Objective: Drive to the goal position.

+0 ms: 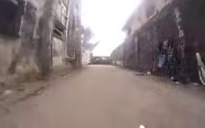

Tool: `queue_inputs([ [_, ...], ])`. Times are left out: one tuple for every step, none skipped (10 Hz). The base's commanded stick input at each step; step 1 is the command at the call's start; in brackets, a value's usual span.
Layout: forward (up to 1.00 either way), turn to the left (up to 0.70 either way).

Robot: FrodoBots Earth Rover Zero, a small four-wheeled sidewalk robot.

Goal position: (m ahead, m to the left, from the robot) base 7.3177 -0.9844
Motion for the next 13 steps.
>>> queue_inputs([
  [1.0, 0.0],
  [1.0, 0.0],
  [1.0, 0.0],
  [1.0, 0.0],
  [1.0, 0.0],
  [1.0, 0.0],
  [1.0, 0.0],
  [1.0, 0.0],
  [1.0, 0.0],
  [1.0, 0.0],
  [1.0, 0.0],
  [1.0, 0.0],
  [1.0, 0.0],
])
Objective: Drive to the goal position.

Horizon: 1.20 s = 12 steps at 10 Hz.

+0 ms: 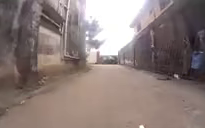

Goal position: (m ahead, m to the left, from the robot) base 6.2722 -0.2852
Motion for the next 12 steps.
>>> queue_inputs([
  [1.0, 0.0],
  [1.0, 0.0],
  [1.0, 0.0],
  [1.0, 0.0],
  [1.0, 0.0],
  [1.0, 0.0],
  [1.0, 0.0],
  [1.0, 0.0],
  [1.0, 0.0],
  [1.0, 0.0],
  [1.0, 0.0],
  [1.0, 0.0],
])
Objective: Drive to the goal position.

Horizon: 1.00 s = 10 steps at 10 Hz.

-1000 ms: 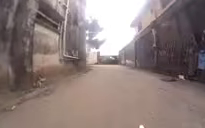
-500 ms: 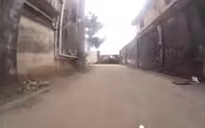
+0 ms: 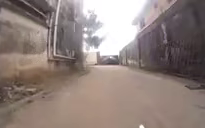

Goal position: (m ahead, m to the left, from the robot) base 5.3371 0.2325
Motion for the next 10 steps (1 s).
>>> queue_inputs([
  [1.0, 0.0],
  [1.0, -0.26],
  [1.0, -0.1],
  [1.0, 0.0],
  [1.0, 0.0],
  [1.0, 0.0],
  [1.0, 0.0],
  [1.0, 0.0],
  [1.0, 0.0],
  [1.0, 0.0],
])
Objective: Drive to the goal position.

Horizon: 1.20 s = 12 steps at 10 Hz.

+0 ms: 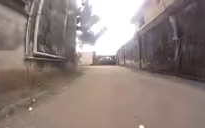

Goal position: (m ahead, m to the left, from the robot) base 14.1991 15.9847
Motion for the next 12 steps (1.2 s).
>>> queue_inputs([
  [1.0, 0.0],
  [1.0, 0.0],
  [1.0, 0.0],
  [1.0, 0.0],
  [1.0, 0.0],
  [1.0, 0.0],
  [1.0, 0.0],
  [1.0, 0.0],
  [1.0, 0.0],
  [1.0, 0.0],
  [1.0, 0.0],
  [1.0, 0.0],
])
